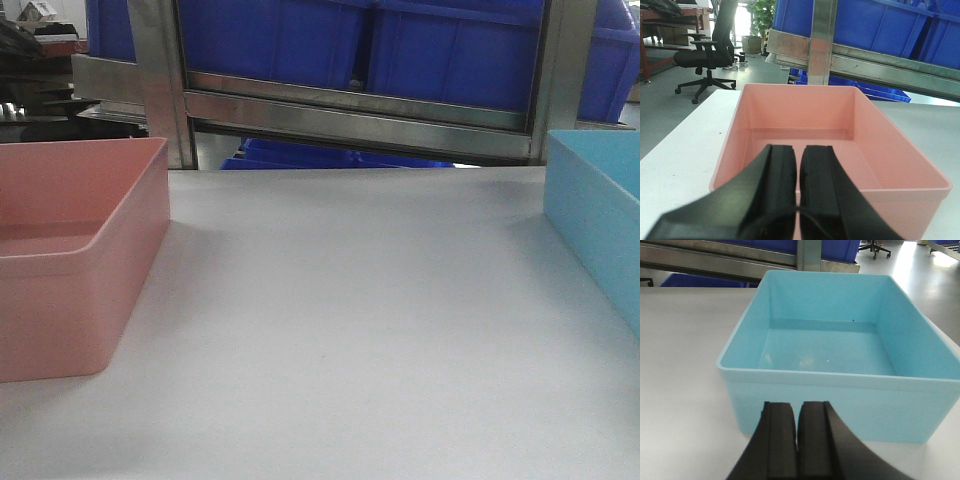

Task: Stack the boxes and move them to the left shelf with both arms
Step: 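Lower the left gripper onto the rim of the pink bin and grasp it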

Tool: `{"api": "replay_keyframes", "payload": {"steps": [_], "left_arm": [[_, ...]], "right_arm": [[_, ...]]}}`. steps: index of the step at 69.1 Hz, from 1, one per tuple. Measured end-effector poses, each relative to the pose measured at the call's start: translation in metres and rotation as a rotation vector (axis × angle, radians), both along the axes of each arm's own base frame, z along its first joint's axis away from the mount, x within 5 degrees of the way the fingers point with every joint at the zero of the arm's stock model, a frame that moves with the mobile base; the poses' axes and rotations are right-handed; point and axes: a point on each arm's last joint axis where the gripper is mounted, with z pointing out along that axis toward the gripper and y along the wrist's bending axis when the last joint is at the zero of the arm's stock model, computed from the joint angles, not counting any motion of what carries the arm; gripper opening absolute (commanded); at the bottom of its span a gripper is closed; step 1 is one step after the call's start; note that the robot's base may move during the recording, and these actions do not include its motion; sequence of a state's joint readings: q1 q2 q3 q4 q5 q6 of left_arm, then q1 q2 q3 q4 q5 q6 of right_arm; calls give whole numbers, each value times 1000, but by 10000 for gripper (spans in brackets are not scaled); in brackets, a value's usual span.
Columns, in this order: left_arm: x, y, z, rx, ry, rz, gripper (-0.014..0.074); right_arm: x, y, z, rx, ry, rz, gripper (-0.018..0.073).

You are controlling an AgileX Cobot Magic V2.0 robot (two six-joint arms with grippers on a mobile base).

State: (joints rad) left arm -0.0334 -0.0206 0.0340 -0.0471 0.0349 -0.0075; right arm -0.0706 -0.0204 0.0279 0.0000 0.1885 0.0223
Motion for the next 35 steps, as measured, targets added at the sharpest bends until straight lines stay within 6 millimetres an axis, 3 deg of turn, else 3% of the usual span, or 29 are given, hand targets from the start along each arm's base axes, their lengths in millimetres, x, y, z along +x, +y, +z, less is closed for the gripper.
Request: {"api": "replay_keyframes", "payload": {"steps": [19, 35], "left_arm": [[0, 0, 2, -1, -20, 1, 9], [-2, 1, 16, -6, -167, 8, 9]], "right_arm": [[0, 0, 0, 0, 0, 0, 46], [0, 0, 0, 0, 0, 0, 46]]}}
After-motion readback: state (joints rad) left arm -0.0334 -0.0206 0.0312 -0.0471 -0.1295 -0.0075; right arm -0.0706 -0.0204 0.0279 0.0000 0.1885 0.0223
